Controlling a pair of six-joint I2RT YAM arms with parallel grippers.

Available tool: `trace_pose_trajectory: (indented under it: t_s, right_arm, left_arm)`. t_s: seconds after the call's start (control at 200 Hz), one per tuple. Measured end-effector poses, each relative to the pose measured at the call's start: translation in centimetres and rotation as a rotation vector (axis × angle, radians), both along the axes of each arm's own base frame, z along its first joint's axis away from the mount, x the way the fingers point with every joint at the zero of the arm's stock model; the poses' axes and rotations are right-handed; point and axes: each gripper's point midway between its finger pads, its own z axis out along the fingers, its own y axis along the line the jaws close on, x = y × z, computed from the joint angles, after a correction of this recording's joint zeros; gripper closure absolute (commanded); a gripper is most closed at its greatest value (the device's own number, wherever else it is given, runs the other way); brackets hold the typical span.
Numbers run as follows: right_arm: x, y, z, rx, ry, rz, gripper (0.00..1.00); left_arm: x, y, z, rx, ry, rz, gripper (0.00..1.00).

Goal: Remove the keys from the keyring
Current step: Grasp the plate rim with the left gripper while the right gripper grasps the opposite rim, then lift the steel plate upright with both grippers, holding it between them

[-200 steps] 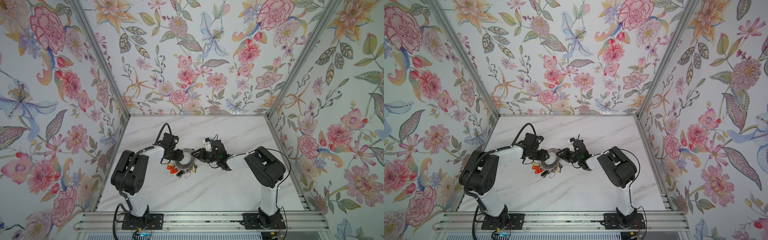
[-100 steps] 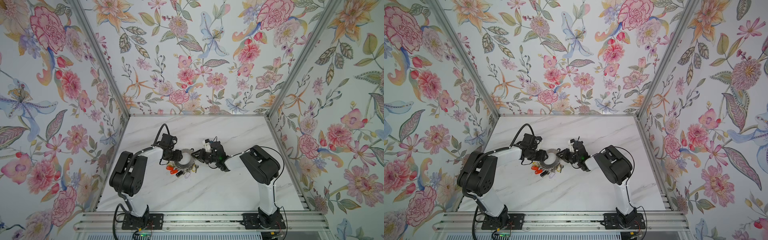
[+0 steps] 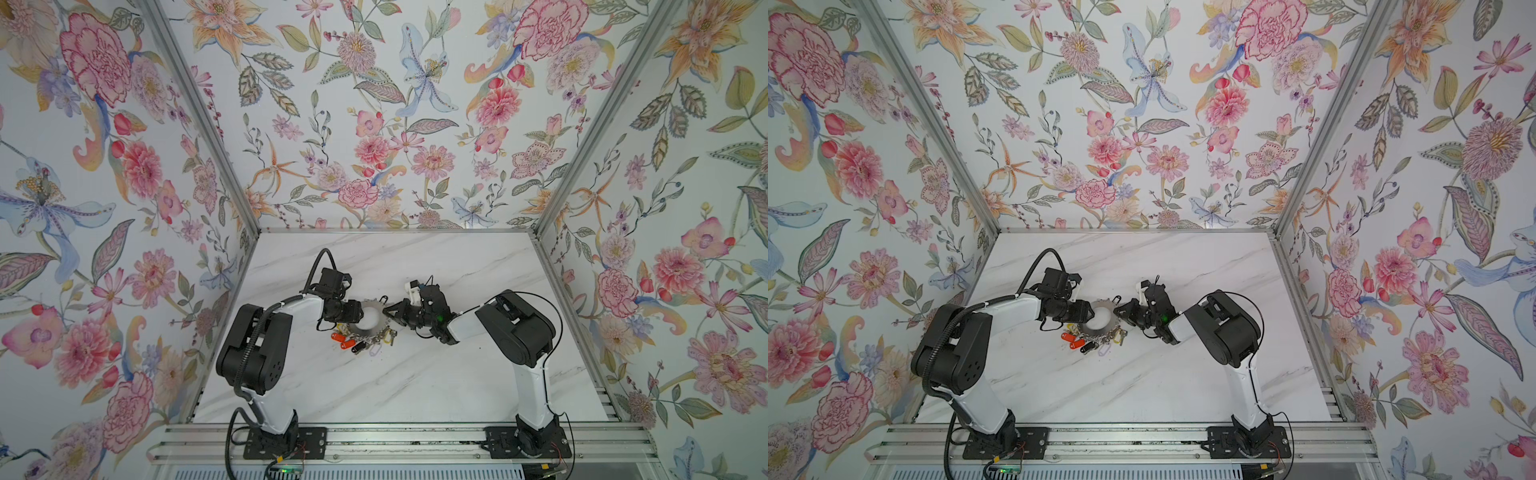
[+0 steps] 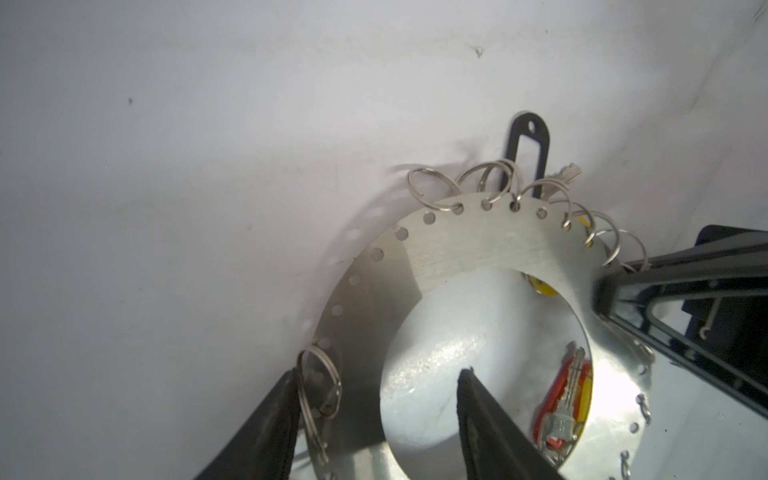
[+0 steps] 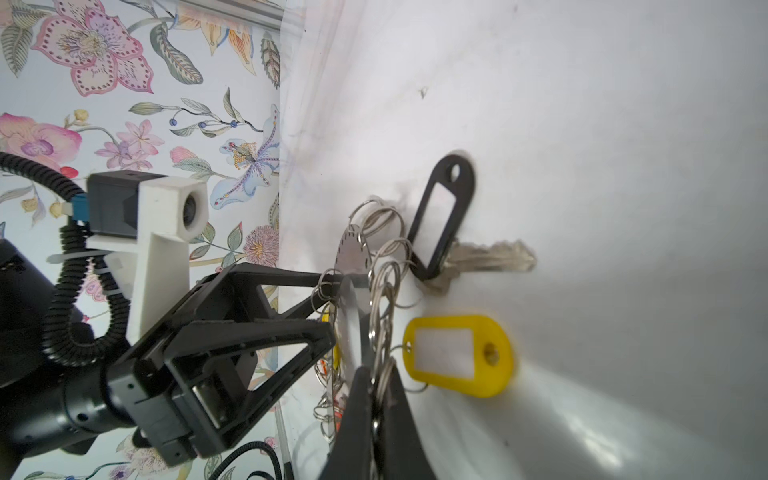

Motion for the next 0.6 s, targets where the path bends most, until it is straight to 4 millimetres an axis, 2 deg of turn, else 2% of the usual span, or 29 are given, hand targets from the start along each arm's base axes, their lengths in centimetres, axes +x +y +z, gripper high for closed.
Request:
trace_pose_trajectory:
  t_s: [0.16, 0.27, 0.34, 0.601]
  right_arm:
    - [-0.4, -0.2, 0.4, -0.001, -0.009, 0.006, 1.0]
    - [-0.7, -0.3, 1.5, 0.0, -0.03, 0.014, 1.0]
    - [-0.7, -0.4, 2.9, 0.004, -0.056, 0.019, 1.0]
    - [-0.2, -1.6, 9.4, 0.044, -0.179, 0.007, 1.0]
  left_arm:
    - [-0.2, 0.0, 0.3, -0.026, 0.013, -0.001, 0.32]
    - [0.1, 0.1, 1.6, -0.059, 0.001, 0.011, 0.25]
    - [0.8, 0.0, 3.3, -0.087, -0.035, 0.015, 0.23]
    - [3.0, 1.6, 11.6, -0.179, -0.233, 0.058, 0.22]
